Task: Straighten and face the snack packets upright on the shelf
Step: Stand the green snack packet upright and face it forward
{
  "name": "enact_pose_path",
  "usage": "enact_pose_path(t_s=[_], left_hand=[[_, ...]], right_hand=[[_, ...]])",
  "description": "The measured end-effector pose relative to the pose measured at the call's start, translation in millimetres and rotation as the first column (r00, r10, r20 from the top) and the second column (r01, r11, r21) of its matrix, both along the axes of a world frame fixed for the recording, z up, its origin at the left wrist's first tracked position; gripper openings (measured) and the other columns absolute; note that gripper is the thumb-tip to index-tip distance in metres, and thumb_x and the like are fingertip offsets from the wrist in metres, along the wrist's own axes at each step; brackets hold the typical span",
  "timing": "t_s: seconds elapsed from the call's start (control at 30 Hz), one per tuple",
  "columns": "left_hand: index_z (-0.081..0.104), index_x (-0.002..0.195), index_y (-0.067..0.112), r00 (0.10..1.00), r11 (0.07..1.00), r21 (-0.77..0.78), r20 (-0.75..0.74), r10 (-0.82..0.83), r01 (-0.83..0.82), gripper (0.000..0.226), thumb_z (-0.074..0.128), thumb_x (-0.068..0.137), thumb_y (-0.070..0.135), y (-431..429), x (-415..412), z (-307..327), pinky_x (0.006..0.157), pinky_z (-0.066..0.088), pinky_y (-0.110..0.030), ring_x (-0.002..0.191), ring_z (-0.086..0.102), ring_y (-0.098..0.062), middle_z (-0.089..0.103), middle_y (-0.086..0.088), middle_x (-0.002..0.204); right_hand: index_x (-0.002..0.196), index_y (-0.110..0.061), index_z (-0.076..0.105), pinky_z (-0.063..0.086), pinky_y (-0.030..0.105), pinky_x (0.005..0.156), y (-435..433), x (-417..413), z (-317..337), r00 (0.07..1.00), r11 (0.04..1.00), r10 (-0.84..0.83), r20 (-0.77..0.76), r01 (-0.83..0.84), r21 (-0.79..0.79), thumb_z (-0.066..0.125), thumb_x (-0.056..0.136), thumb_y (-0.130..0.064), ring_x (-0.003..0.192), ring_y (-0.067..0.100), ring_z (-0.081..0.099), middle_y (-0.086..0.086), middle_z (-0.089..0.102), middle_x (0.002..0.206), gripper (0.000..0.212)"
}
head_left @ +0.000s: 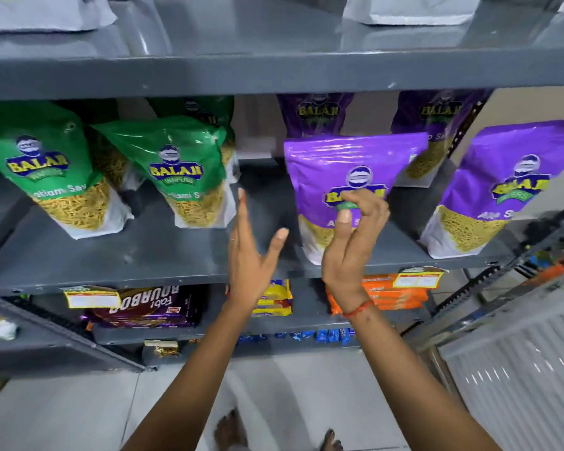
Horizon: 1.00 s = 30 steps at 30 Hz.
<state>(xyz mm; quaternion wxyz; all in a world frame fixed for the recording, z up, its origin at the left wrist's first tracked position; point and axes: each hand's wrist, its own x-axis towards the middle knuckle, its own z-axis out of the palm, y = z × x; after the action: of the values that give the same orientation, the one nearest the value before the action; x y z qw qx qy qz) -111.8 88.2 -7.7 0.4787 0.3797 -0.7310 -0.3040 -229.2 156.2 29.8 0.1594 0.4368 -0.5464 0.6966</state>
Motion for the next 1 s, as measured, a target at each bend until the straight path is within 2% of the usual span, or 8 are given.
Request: enact_pose_path(t_s=[0.1, 0.23, 0.37, 0.47, 0.6, 0.67, 0.77, 1.0], left_hand=[[0.010, 0.149, 0.022, 0.994, 0.992, -0.072, -0.055, 0.098, -0.101, 0.077, 0.047, 0.088, 0.051, -26, 53, 4, 0.117, 0.016, -0.020, 0.145, 0.017, -0.005, 0.017, 0.008, 0.157], [0.004, 0.149, 0.023, 0.979, 0.972, 0.133, -0.026, 0.200, -0.195, 0.075, 0.046, 0.091, 0.047, -86, 117, -10, 0.119, 0.014, -0.027, 0.144, 0.012, -0.005, 0.010, 0.004, 0.160], [0.006, 0.149, 0.013, 1.000, 0.873, 0.488, 0.021, 0.012, -0.021, 0.074, 0.052, 0.092, 0.026, -158, 155, -37, 0.118, 0.012, -0.029, 0.147, 0.012, -0.016, 0.008, -0.005, 0.160], [0.009, 0.148, 0.005, 0.989, 0.782, 0.616, 0.031, -0.145, 0.095, 0.076, 0.057, 0.089, 0.009, -191, 154, -43, 0.115, 0.022, -0.031, 0.145, 0.020, -0.025, 0.015, -0.012, 0.158], [0.025, 0.144, 0.006, 0.963, 0.746, 0.640, 0.035, -0.267, 0.184, 0.068, 0.061, 0.088, 0.016, -204, 147, -48, 0.116, 0.028, -0.039, 0.138, 0.036, -0.027, 0.036, -0.015, 0.151], [0.029, 0.143, 0.010, 0.964, 0.734, 0.652, 0.017, -0.264, 0.190, 0.066, 0.062, 0.087, 0.022, -194, 148, -51, 0.115, 0.031, -0.046, 0.136, 0.038, -0.026, 0.039, -0.011, 0.149], [0.036, 0.139, 0.012, 0.966, 0.769, 0.604, -0.009, -0.257, 0.210, 0.059, 0.062, 0.087, 0.022, -166, 154, -57, 0.111, 0.036, -0.039, 0.131, 0.044, -0.023, 0.047, -0.008, 0.143], [0.040, 0.136, 0.017, 0.969, 0.839, 0.505, 0.021, -0.245, 0.201, 0.056, 0.062, 0.087, 0.030, -100, 166, -66, 0.107, 0.041, -0.038, 0.126, 0.049, -0.018, 0.051, -0.005, 0.138]], right_hand=[[0.108, -0.011, 0.054, 0.037, 0.031, 0.095, -34, 41, -4, 0.999, 0.999, 0.034, 0.004, -0.034, 0.019, 0.035, 0.098, -0.028, 0.105, 0.015, 0.046, -0.011, 0.048, 0.107, 0.027], [0.113, -0.017, 0.051, 0.043, 0.045, 0.093, -90, 91, -20, 0.990, 0.989, 0.098, 0.103, -0.108, 0.103, 0.037, 0.098, -0.031, 0.106, 0.014, 0.046, -0.023, 0.043, 0.112, 0.025], [0.137, -0.006, 0.037, 0.029, 0.048, 0.114, -149, 109, -46, 0.908, 0.865, 0.143, 0.394, -0.308, 0.396, 0.051, 0.095, -0.026, 0.131, 0.021, 0.037, 0.010, 0.042, 0.141, 0.049], [0.147, -0.015, 0.023, 0.022, 0.029, 0.114, -169, 103, -57, 0.791, 0.694, 0.162, 0.591, -0.516, 0.501, 0.052, 0.092, -0.038, 0.142, 0.020, 0.027, 0.004, 0.030, 0.154, 0.066], [0.139, -0.037, 0.035, 0.022, 0.029, 0.108, -171, 106, -69, 0.761, 0.598, 0.117, 0.638, -0.567, 0.566, 0.038, 0.091, -0.059, 0.122, -0.004, 0.035, -0.028, 0.041, 0.130, 0.052], [0.122, -0.045, 0.043, 0.030, 0.017, 0.099, -163, 109, -71, 0.765, 0.620, 0.146, 0.627, -0.565, 0.544, 0.040, 0.091, -0.058, 0.102, -0.024, 0.042, -0.045, 0.044, 0.114, 0.033], [0.117, -0.040, 0.049, 0.040, 0.008, 0.086, -139, 114, -77, 0.769, 0.644, 0.204, 0.605, -0.572, 0.509, 0.045, 0.086, -0.060, 0.104, -0.020, 0.053, -0.032, 0.058, 0.114, 0.037], [0.110, -0.056, 0.049, 0.042, -0.001, 0.082, -89, 121, -84, 0.757, 0.675, 0.262, 0.599, -0.587, 0.446, 0.046, 0.088, -0.053, 0.108, -0.017, 0.053, -0.040, 0.059, 0.112, 0.022]])
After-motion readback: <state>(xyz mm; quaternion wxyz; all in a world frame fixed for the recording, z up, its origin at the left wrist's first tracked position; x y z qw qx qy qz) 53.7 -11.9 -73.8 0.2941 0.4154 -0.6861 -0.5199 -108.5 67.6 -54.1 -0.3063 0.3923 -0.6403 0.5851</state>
